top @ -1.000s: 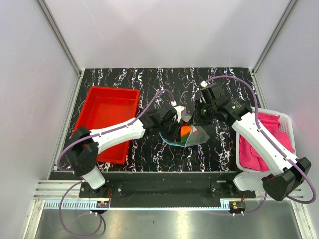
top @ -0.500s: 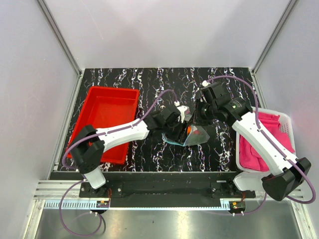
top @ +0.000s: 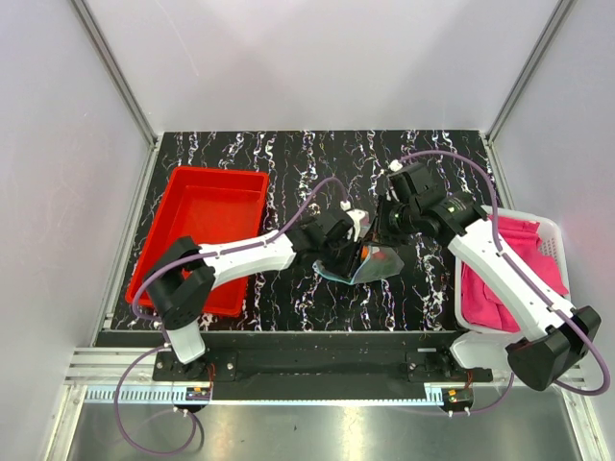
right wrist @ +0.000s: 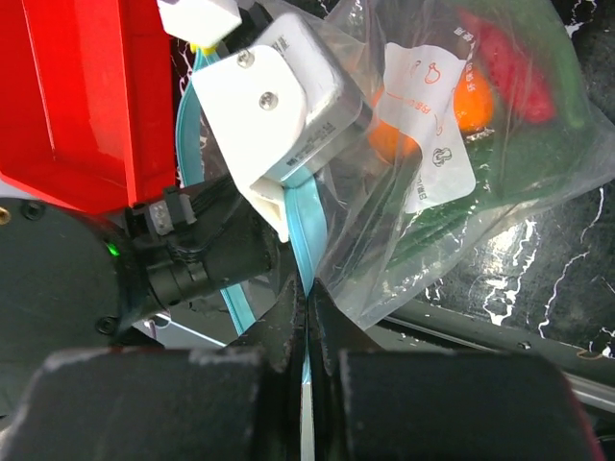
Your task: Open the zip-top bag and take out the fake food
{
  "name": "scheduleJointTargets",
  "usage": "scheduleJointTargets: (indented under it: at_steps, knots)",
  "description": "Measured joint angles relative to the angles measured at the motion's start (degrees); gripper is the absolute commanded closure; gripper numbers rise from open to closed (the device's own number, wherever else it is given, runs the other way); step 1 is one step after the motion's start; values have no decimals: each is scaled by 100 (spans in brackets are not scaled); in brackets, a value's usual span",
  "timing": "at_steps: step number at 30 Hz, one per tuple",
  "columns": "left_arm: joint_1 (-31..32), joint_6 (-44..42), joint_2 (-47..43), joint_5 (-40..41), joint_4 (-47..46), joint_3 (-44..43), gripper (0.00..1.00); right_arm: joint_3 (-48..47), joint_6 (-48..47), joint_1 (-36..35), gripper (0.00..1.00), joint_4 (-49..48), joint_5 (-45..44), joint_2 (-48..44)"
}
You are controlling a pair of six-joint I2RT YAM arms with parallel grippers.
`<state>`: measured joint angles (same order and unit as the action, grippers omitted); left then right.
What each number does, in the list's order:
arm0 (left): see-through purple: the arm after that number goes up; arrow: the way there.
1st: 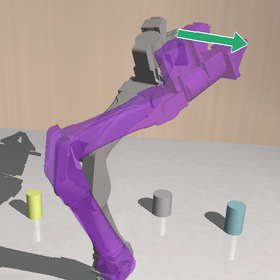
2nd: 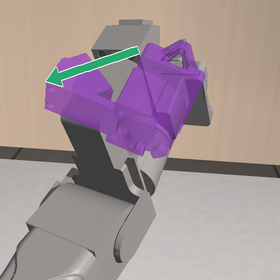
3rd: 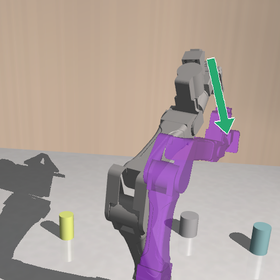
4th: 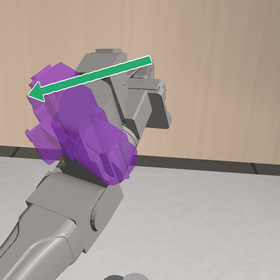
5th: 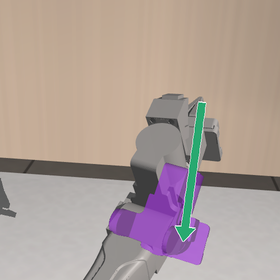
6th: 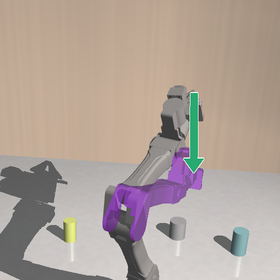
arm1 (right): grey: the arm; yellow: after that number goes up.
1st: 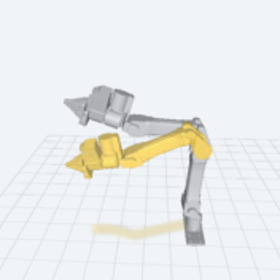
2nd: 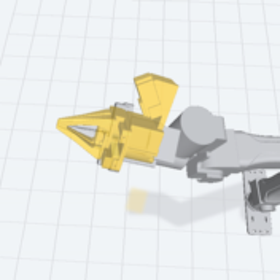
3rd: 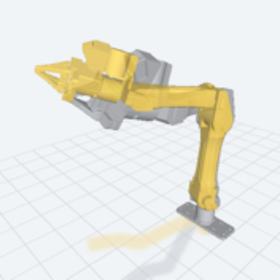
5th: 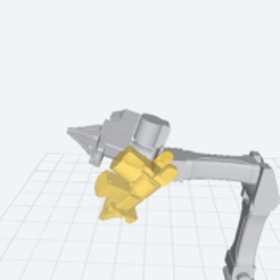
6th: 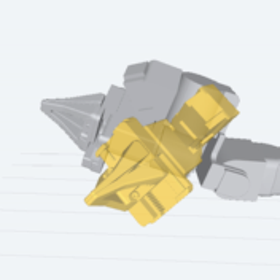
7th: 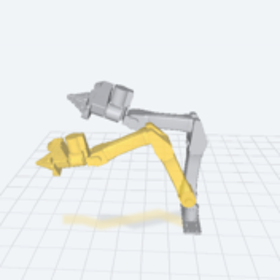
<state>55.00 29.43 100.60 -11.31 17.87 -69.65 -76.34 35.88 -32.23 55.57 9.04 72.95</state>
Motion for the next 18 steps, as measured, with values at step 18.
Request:
scheduleJointTargets:
  at_steps: [18]
  knots:
    - [2,-627,-772,72,1945,-1349,100,356,-431,13,100,201,-999,-492]
